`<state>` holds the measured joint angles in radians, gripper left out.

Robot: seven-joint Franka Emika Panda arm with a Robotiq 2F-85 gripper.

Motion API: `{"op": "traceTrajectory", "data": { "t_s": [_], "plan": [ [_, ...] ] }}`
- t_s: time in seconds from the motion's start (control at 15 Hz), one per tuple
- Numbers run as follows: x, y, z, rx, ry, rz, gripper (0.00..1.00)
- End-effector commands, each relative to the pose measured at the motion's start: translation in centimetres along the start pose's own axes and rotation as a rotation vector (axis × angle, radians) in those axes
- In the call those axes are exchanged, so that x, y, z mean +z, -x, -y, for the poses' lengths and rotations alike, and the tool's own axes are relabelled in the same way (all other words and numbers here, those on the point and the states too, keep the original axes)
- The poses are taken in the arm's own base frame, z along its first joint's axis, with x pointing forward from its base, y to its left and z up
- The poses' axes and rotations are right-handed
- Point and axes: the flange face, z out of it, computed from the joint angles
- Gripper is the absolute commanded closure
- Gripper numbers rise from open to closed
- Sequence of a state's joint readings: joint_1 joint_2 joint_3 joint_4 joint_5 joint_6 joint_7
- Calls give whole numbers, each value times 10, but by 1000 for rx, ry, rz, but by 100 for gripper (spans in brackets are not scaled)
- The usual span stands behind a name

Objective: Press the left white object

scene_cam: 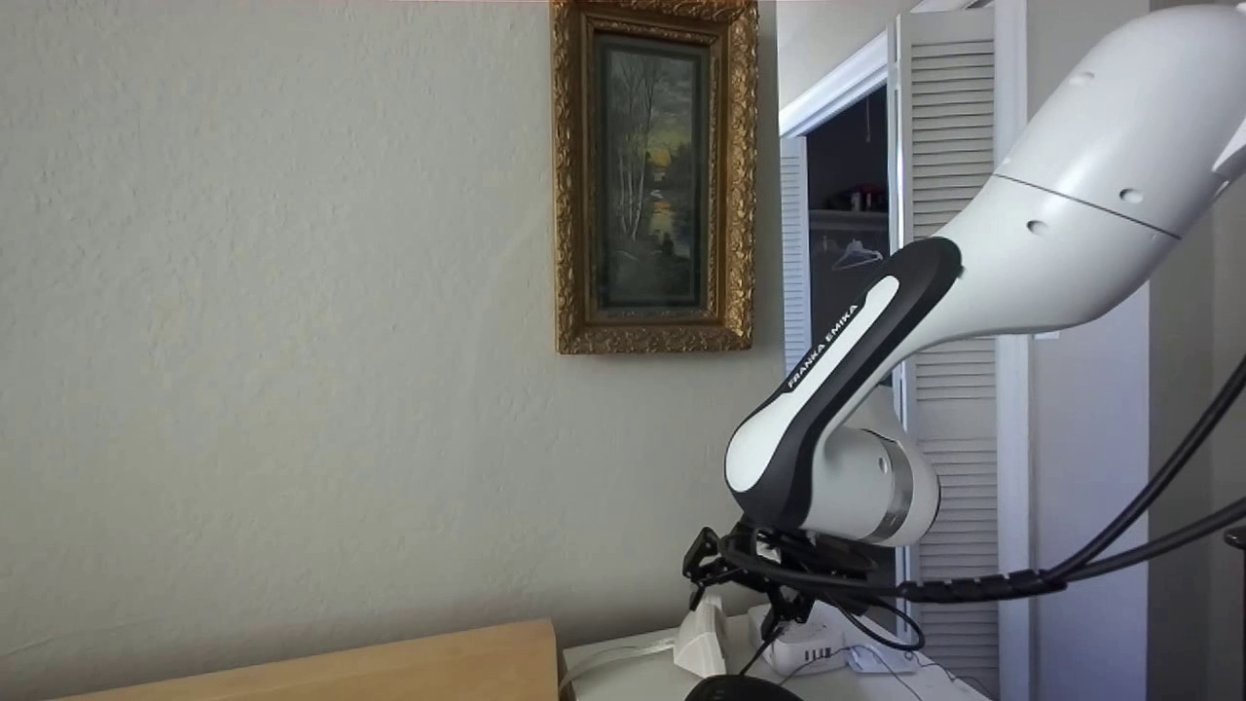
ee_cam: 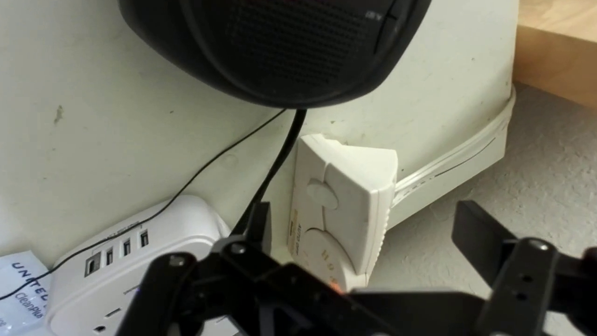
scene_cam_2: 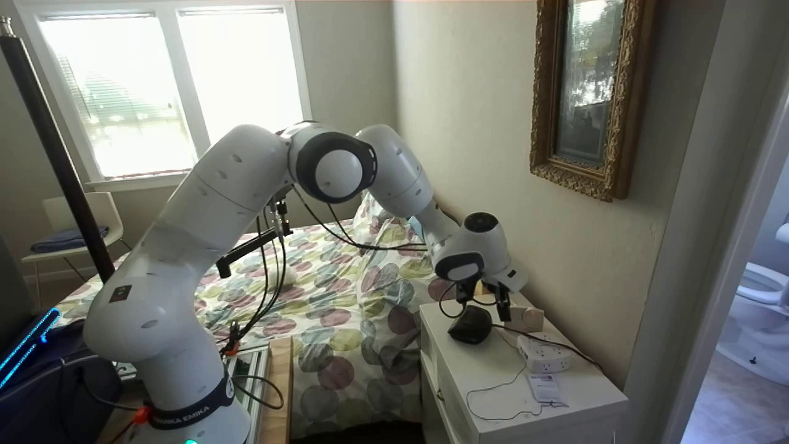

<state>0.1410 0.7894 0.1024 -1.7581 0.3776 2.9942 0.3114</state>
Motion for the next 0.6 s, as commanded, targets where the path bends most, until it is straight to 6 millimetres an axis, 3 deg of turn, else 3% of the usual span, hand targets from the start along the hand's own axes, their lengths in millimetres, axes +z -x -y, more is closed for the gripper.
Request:
{"op": "traceTrajectory", "data": {
  "t_s": [0.0,0.33,0.53],
  "plan": [
    [19,-9,7,20,-5,-2,0],
    [34,-12,9,32,-5,0,3],
    [40,-11,11,34,-8,2,23]
  ]
}}
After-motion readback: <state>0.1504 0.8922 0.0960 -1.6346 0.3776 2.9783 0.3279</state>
